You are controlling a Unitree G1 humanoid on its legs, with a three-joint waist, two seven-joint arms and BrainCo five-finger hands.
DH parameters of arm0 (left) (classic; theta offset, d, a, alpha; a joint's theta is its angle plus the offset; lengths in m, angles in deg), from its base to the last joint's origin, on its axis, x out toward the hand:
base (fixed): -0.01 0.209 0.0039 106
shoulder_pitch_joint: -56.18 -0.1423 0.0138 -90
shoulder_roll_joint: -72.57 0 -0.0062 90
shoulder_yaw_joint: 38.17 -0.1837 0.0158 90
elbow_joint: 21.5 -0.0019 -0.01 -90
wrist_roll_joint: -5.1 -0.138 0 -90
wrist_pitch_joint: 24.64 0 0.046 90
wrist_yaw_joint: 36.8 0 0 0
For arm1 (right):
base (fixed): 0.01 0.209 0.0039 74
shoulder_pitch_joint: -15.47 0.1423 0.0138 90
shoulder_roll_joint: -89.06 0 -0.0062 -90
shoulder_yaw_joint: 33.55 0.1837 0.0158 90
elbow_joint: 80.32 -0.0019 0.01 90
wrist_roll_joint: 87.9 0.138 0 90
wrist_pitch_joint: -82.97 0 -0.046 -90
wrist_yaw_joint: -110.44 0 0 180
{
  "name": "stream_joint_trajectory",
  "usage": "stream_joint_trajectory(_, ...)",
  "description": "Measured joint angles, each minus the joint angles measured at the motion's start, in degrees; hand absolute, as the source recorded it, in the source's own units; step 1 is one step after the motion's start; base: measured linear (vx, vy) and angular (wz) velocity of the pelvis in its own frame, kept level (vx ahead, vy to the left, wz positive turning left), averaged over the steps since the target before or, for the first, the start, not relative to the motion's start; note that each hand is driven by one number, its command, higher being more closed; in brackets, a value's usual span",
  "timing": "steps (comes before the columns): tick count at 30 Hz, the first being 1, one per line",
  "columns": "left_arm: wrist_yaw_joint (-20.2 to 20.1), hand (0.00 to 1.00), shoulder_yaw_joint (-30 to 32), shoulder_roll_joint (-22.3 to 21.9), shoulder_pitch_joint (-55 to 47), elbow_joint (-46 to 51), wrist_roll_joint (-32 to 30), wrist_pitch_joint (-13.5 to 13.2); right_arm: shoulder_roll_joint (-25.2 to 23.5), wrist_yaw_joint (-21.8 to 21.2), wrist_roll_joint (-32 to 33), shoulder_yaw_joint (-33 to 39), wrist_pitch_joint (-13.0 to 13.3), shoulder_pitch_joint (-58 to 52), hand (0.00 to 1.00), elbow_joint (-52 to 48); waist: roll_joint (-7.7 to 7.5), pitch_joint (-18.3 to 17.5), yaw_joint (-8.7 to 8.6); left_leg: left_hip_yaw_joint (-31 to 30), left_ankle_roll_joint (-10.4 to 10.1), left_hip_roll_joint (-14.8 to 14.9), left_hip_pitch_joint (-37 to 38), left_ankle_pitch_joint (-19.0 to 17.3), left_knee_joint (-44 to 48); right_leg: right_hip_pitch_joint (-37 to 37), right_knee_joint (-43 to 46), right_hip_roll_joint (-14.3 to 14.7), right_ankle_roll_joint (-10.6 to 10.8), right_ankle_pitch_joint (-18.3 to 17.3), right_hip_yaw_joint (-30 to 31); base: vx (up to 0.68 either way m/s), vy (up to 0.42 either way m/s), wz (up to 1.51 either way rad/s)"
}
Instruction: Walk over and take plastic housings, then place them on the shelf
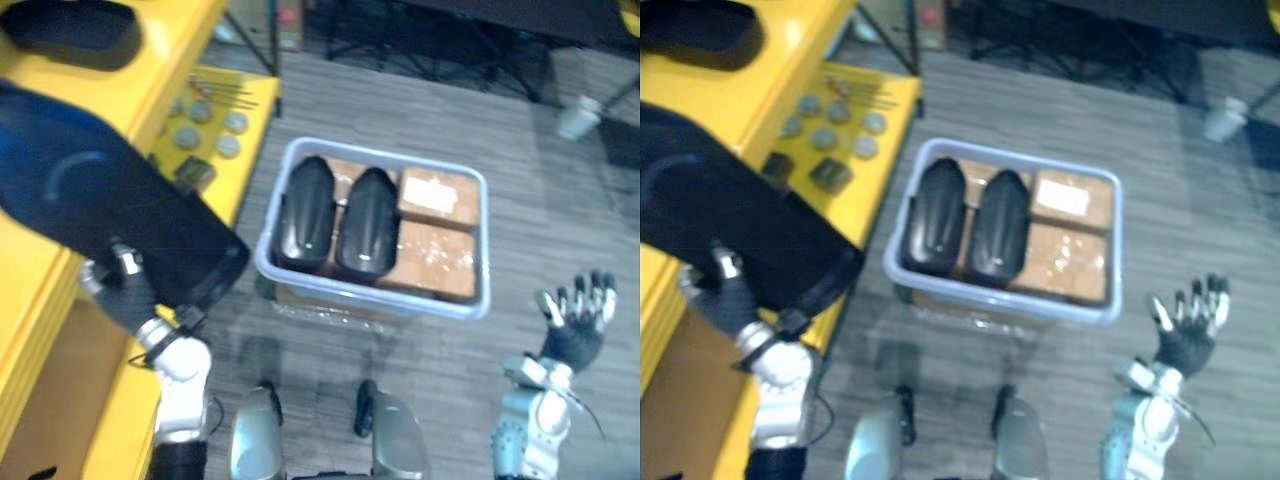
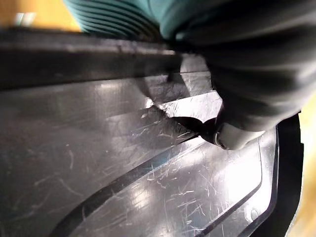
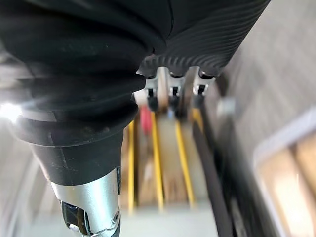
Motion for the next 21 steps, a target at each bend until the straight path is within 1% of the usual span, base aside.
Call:
stream_joint_trajectory(1, 0.4, 1.00, 3.1, 0.0, -1.0, 1.0, -0.1, 0.1, 0.2, -0.1, 0.0, -1.1, -0.5, 1.2, 0.00, 0.6, 0.55, -0.3, 1.25, -1.1, 0.0, -0.6, 0.5, 0.2, -0.6, 1.3, -0.6, -0.3, 0.0, 0.0, -1.3, 0.11, -0.016, 0.91)
stream_joint_trajectory(2, 0.5, 1.00, 7.0, 0.0, -2.6, 1.9, -0.1, 0.0, 0.3, -0.1, 0.0, -2.5, -1.2, 2.3, 0.00, 0.9, 1.20, -0.9, 2.76, -2.9, 0.1, -1.4, 0.9, 0.4, -1.1, 3.2, -1.3, -0.7, 0.6, -0.5, -3.2, 0.15, -0.010, 1.06)
stream_joint_trajectory(3, 0.5, 1.00, 12.0, 0.0, -5.6, 3.0, -0.1, 0.0, 0.3, -0.1, -0.6, -5.2, -1.6, 3.7, 0.00, 2.5, 1.42, -1.7, 4.89, -5.1, 0.2, -3.2, 2.0, 0.6, -2.0, 6.1, -1.8, -2.0, 1.3, -1.7, -5.9, 0.13, -0.015, 1.03)
stream_joint_trajectory(4, 0.3, 1.00, 13.7, 0.0, -6.9, 3.2, -0.1, -0.1, 0.3, -0.1, -1.3, -6.2, -1.9, 4.2, 0.00, 3.6, 1.58, -2.0, 5.76, -5.9, 0.2, -3.7, 2.5, 0.6, -2.1, 7.2, -2.0, -2.2, 1.4, -2.0, -6.7, 0.16, -0.021, 1.08)
stream_joint_trajectory(5, 0.2, 1.00, 16.5, -0.1, -9.6, 3.3, -0.2, -0.1, 0.2, 0.0, -2.1, -8.6, -2.9, 5.4, 0.00, 5.9, 2.08, -3.0, 7.57, -7.7, 0.2, -4.4, 2.8, 0.6, -1.9, 9.2, -2.6, -2.3, 1.3, -2.2, -8.5, 0.10, -0.021, 0.75)
stream_joint_trajectory(6, 0.1, 1.00, 17.8, -0.2, -10.8, 3.4, -0.2, -0.1, 0.1, 0.0, -2.2, -10.0, -3.2, 6.1, 0.00, 7.3, 2.15, -3.5, 8.63, -8.6, 0.2, -4.8, 3.0, 0.6, -2.1, 10.1, -3.1, -2.3, 1.3, -2.2, -9.2, 0.13, -0.032, 0.84)
stream_joint_trajectory(8, -0.9, 1.00, 22.5, -2.3, -15.5, 4.7, -0.2, -0.5, -1.1, 0.0, -4.0, -14.8, -4.9, 9.2, 0.00, 11.1, 2.16, -4.8, 12.15, -10.9, 0.2, -5.6, 3.5, 0.5, -2.3, 13.1, -5.8, -1.8, 1.3, -2.2, -11.8, 0.08, -0.044, 0.65)
stream_joint_trajectory(9, -1.1, 1.00, 23.4, -3.0, -16.5, 5.0, -0.2, -0.7, -1.5, 0.0, -4.1, -15.7, -5.2, 9.9, 0.00, 11.9, 2.00, -5.2, 12.95, -11.5, 0.2, -5.8, 3.4, 0.5, -2.5, 13.6, -6.4, -1.6, 1.4, -2.2, -12.3, 0.05, -0.048, 0.49)
stream_joint_trajectory(10, -1.8, 1.00, 25.1, -4.3, -18.1, 5.3, 0.3, -1.2, -2.0, -0.1, -4.6, -17.4, -5.6, 11.3, 0.00, 12.9, 1.87, -5.5, 14.32, -12.1, 0.2, -6.1, 3.4, 0.5, -2.6, 14.8, -7.7, -1.3, 1.4, -2.2, -12.7, 0.05, -0.040, 0.42)
stream_joint_trajectory(11, -2.8, 1.00, 26.2, -5.3, -19.5, 5.3, 2.0, -1.2, -2.2, -0.2, -6.1, -18.7, -6.2, 12.0, 0.00, 14.0, 1.71, -6.3, 15.24, -13.1, 0.2, -6.7, 3.2, 0.5, -2.7, 15.9, -9.1, -1.1, 1.7, -1.9, -13.9, 0.04, -0.033, 0.42)
stream_joint_trajectory(12, -3.1, 1.00, 26.5, -5.8, -19.9, 5.3, 2.7, -1.2, -2.3, -0.2, -6.4, -19.3, -6.5, 12.4, 0.00, 14.6, 1.58, -6.6, 15.49, -13.4, 0.2, -6.9, 3.3, 0.5, -2.8, 16.6, -9.5, -1.0, 2.0, -1.8, -14.3, 0.03, -0.019, 0.40)
stream_joint_trajectory(13, -3.5, 1.00, 26.7, -6.4, -20.7, 5.3, 4.3, -1.3, -2.5, -0.5, -6.5, -20.3, -7.5, 12.4, 0.00, 14.7, 1.07, -7.5, 16.12, -14.0, 0.3, -7.5, 3.3, 0.4, -2.9, 17.6, -10.7, -0.9, 2.5, -1.4, -15.3, 0.04, -0.004, 0.46)
stream_joint_trajectory(14, -4.4, 1.00, 26.8, -6.9, -21.3, 5.3, 5.4, -1.6, -2.5, -1.3, -6.9, -20.5, -8.3, 12.3, 0.00, 14.7, 0.58, -8.4, 16.23, -15.1, 0.3, -8.3, 3.0, 0.5, -2.9, 19.1, -11.9, -0.8, 2.8, -1.0, -17.1, 0.03, 0.001, 0.54)
stream_joint_trajectory(15, -5.1, 1.00, 26.8, -7.0, -21.4, 5.3, 6.1, -1.8, -2.4, -1.6, -6.9, -20.5, -8.7, 12.2, 0.00, 14.7, 0.29, -8.8, 16.18, -15.3, 0.3, -8.8, 2.3, 0.4, -2.7, 19.8, -12.4, -0.8, 2.9, -0.9, -18.3, 0.02, 0.022, 0.83)
stream_joint_trajectory(16, -6.5, 1.00, 26.8, -7.2, -21.4, 5.5, 6.9, -2.4, -2.0, -1.9, -6.9, -20.2, -9.3, 12.0, 0.00, 14.7, -0.32, -9.4, 15.43, -13.9, 1.3, -8.7, 1.3, -0.2, -1.8, 21.7, -13.5, -0.7, 3.6, -0.5, -21.5, 0.01, 0.018, 1.23)
stream_joint_trajectory(17, -8.2, 1.00, 26.8, -7.2, -20.7, 5.7, 7.1, -3.0, -1.4, -2.5, -6.8, -19.0, -9.5, 11.4, 0.00, 14.6, -0.52, -9.4, 14.13, -8.5, 2.2, -5.7, 0.0, -0.2, -0.1, 24.3, -14.2, -0.1, 3.8, -0.4, -25.3, 0.03, 0.015, 1.39)
stream_joint_trajectory(18, -9.3, 1.00, 26.7, -7.2, -20.2, 5.7, 7.1, -3.1, -1.1, -2.5, -6.8, -18.2, -9.7, 10.7, 0.00, 14.6, -0.58, -9.5, 13.72, -6.0, 2.5, -4.3, -0.5, 0.2, 0.7, 25.5, -14.3, 0.0, 3.8, -0.4, -26.9, 0.05, 0.025, 1.50)
stream_joint_trajectory(19, -11.4, 1.00, 26.5, -7.3, -19.4, 5.7, 7.1, -3.2, -0.2, -2.4, -6.8, -16.9, -9.9, 9.1, 0.00, 14.7, -1.21, -9.9, 13.67, -5.6, 2.3, -4.9, -1.0, 0.8, 1.2, 27.1, -14.2, -0.2, 3.9, -0.3, -29.1, 0.10, 0.087, 1.00)
stream_joint_trajectory(20, -12.4, 1.00, 26.6, -7.3, -19.6, 5.8, 7.6, -3.2, -0.1, -2.4, -6.8, -16.5, -10.0, 8.3, 0.00, 14.7, -1.91, -10.4, 14.20, -5.8, 2.7, -5.9, -1.4, 0.9, 0.9, 26.6, -14.1, -0.9, 3.8, -0.2, -29.4, 0.14, 0.149, 0.80)
stream_joint_trajectory(21, -13.4, 1.00, 26.6, -7.4, -19.4, 5.9, 9.0, -3.2, -0.1, -2.6, -6.8, -15.8, -9.9, 8.4, 0.00, 14.7, -3.19, -11.0, 15.12, -6.3, 3.3, -6.9, -1.9, 1.4, 0.3, 25.9, -13.2, -1.8, 3.6, -0.1, -29.3, 0.12, 0.153, 0.39)
